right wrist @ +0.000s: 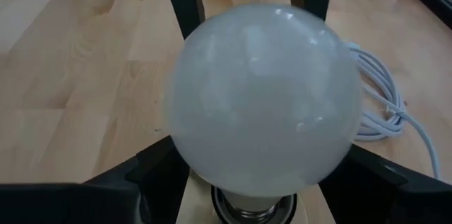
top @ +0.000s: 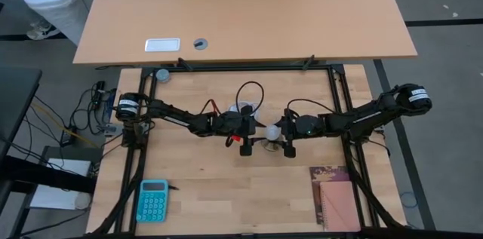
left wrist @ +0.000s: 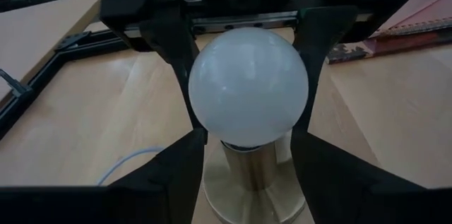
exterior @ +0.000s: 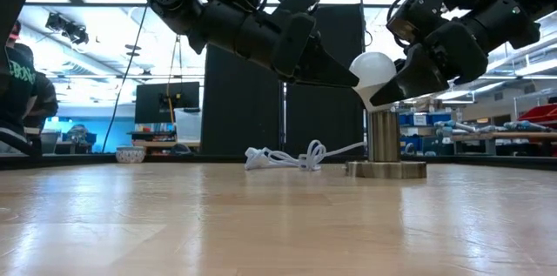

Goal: Screw lightbulb
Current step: Insert the white lightbulb into the lamp socket

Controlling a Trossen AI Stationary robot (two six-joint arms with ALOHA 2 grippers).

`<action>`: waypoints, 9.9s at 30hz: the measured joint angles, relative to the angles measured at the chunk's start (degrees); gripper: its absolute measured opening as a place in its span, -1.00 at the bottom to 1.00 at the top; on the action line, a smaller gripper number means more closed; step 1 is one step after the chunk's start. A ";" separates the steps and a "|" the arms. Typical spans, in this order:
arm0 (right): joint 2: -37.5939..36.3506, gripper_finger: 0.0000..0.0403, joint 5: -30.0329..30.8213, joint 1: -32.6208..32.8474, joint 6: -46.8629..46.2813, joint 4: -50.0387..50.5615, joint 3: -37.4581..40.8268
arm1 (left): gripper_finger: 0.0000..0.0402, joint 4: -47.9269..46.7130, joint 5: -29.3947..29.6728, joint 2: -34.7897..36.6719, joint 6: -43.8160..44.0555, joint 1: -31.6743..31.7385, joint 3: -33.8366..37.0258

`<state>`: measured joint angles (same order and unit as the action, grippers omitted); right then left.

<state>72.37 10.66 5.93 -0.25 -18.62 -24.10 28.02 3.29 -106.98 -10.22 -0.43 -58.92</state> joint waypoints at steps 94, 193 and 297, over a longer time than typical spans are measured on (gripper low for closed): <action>-0.77 0.22 1.04 0.90 0.33 3.74 -1.92 | 0.12 24.60 -3.60 -23.85 11.16 0.00 -5.58; 6.28 0.21 29.71 13.10 -18.12 -9.98 2.95 | 0.04 25.13 6.03 -23.71 16.55 -1.34 -6.03; -9.04 0.59 18.35 11.37 -14.51 16.86 -0.31 | 0.49 22.63 12.24 -23.76 12.06 -2.51 -8.68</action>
<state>63.33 29.02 17.30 -14.76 -1.76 -24.40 50.65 15.53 -130.74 1.84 -2.94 -67.59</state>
